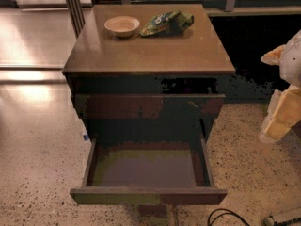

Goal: Close middle drawer

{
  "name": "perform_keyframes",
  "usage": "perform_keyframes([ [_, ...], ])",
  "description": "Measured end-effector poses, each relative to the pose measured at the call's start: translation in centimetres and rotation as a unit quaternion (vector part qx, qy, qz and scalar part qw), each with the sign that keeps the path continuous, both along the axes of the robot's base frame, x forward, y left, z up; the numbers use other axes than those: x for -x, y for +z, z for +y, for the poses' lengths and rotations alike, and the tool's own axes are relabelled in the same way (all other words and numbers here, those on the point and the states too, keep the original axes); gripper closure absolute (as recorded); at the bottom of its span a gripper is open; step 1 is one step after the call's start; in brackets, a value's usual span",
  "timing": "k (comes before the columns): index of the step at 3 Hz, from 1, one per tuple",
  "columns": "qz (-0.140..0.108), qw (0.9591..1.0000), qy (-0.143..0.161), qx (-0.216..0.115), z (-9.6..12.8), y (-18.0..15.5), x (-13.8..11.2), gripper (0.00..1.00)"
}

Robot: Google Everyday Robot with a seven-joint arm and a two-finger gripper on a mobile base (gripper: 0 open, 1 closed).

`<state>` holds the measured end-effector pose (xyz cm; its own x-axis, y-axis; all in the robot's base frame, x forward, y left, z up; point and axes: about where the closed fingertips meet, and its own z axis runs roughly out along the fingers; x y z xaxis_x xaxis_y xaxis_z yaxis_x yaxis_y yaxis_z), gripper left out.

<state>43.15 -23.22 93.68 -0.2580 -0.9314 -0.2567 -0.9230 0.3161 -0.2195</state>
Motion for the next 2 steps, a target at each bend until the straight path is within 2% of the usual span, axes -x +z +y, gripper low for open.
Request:
perform_keyframes([
  [1, 0.017, 0.9996, -0.014, -0.018, -1.0, -5.9, 1.0, 0.00],
  [2, 0.032, 0.9987, -0.016, -0.037, -0.8, -11.6, 1.9, 0.00],
])
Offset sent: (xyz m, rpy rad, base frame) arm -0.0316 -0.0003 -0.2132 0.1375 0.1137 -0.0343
